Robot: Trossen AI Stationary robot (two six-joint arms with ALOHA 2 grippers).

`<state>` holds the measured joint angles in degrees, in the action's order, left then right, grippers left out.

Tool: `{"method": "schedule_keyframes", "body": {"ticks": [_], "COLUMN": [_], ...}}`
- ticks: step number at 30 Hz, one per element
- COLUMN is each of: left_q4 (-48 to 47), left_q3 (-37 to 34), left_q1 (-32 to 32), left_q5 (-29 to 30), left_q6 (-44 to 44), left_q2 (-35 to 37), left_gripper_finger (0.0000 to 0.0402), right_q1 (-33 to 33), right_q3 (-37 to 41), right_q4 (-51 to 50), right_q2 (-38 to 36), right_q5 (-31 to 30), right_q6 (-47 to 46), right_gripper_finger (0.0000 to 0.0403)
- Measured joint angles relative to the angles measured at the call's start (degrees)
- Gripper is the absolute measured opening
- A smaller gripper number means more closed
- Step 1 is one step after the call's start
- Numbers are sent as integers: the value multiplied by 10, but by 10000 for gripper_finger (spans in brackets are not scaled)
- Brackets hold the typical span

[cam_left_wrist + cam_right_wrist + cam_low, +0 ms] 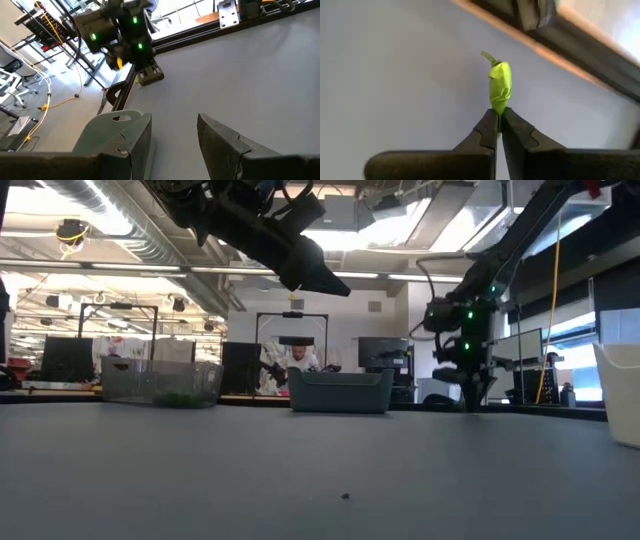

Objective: Sort produce into baskets
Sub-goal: Put the green chili pepper into the white bin

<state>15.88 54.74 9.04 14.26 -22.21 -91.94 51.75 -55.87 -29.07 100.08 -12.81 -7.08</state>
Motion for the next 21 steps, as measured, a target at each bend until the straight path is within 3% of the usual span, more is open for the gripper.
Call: {"method": "schedule_keyframes", "body": {"ticks": [11,21], "left_q4": [-3,-3], "left_q3": [0,0], "left_q1": [0,0], "left_q5": [0,0], "left_q6": [1,-2], "left_q2": [0,0], "left_gripper_finger": [155,155], "right_q1": [-95,-290], "right_q3": [-22,-21], "right_q4": [-180,-300], "right_q2": [-157,-290], "right_q5": [66,106], "right_q6": [-78,-237], "right_gripper_finger": [13,18]}}
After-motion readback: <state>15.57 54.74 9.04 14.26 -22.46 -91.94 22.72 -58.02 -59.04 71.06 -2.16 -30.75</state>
